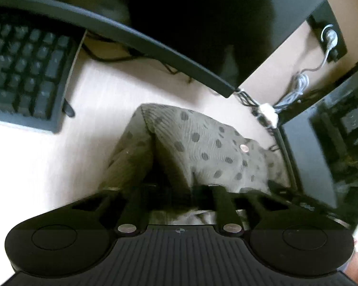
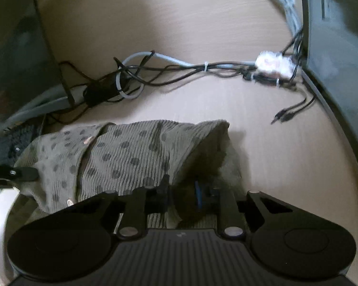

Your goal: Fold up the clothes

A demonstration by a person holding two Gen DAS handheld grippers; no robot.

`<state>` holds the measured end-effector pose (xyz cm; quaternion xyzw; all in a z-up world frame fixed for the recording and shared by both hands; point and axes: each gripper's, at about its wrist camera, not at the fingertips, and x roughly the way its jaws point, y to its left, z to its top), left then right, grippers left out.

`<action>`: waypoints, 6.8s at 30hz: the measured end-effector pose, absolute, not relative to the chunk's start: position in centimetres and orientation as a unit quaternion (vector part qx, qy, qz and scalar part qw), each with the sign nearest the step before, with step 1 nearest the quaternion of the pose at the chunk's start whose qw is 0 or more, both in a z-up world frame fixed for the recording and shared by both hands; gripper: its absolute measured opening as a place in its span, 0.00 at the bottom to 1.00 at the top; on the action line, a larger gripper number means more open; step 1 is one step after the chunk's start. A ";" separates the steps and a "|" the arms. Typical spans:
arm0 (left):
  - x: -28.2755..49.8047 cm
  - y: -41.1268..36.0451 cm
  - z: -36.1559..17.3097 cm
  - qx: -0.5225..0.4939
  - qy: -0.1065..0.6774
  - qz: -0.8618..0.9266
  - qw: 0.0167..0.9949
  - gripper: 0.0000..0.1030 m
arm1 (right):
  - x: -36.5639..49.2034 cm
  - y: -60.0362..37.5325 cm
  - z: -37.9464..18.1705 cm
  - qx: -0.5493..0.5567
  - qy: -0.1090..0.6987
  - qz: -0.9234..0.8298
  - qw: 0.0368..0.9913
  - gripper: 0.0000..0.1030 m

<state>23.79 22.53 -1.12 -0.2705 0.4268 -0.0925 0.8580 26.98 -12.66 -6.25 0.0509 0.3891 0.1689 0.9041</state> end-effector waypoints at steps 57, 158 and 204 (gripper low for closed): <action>18.7 17.0 -4.9 -0.159 0.404 -0.173 0.884 0.96 | 23.1 -11.8 -8.4 0.032 0.399 0.171 0.900 0.82; 25.0 24.3 -1.7 -0.257 0.364 -0.070 0.893 1.00 | 27.9 -6.8 -6.4 -0.182 0.318 0.071 0.928 1.00; 27.8 7.4 -5.5 -0.205 0.419 -0.198 0.862 1.00 | 17.6 -14.7 -7.2 -0.179 0.367 -0.039 0.912 1.00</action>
